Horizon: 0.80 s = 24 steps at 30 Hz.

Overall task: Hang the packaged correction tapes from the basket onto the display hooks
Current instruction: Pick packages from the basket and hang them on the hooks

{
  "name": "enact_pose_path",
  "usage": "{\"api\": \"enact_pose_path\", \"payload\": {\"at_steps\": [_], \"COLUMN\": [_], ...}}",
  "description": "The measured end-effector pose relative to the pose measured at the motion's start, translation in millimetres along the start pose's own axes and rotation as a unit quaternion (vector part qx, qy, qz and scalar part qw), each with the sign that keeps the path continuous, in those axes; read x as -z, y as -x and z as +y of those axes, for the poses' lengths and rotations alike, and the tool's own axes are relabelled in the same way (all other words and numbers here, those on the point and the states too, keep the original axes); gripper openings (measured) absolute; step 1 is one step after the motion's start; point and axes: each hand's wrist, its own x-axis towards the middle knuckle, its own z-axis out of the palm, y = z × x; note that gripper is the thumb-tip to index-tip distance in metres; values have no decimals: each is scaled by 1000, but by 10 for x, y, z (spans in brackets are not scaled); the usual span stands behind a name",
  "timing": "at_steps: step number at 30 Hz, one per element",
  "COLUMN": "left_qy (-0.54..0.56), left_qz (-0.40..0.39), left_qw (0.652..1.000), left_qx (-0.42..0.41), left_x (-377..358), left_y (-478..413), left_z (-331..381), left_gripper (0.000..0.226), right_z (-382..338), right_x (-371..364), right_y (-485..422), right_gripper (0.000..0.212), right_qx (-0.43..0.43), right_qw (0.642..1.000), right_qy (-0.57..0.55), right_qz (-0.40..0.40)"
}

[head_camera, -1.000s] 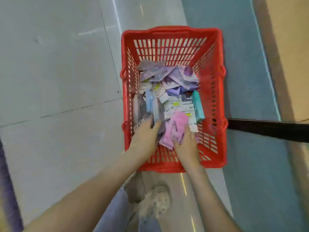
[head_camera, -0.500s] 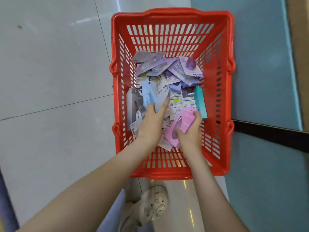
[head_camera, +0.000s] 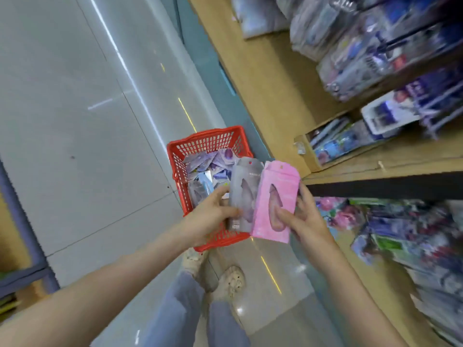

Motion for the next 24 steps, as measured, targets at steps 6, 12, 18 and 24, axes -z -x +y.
{"api": "enact_pose_path", "payload": {"at_steps": [6,12,18,24], "left_qy": [-86,-245,-346,-407], "left_qz": [-80,-138,-205,-289], "left_qw": [991,942,855,779], "left_qx": [-56,-185,-329,-380], "left_x": [-797,-1590,-2676,-3782], "left_y": [1076,2107,3265,4304], "left_z": [763,1067,680,61], "left_gripper": [54,50,40,56], "right_z": [-1206,-1854,-1990,-1894], "right_x": [-147,-33,249,762], "right_y": [1120,2414,4205,5869], "right_gripper": [85,74,66,88], "right_qx": [73,173,296,277], "right_qw": [996,973,878,826], "right_qy": [-5,52,235,305], "right_qz": [46,141,293,385]}}
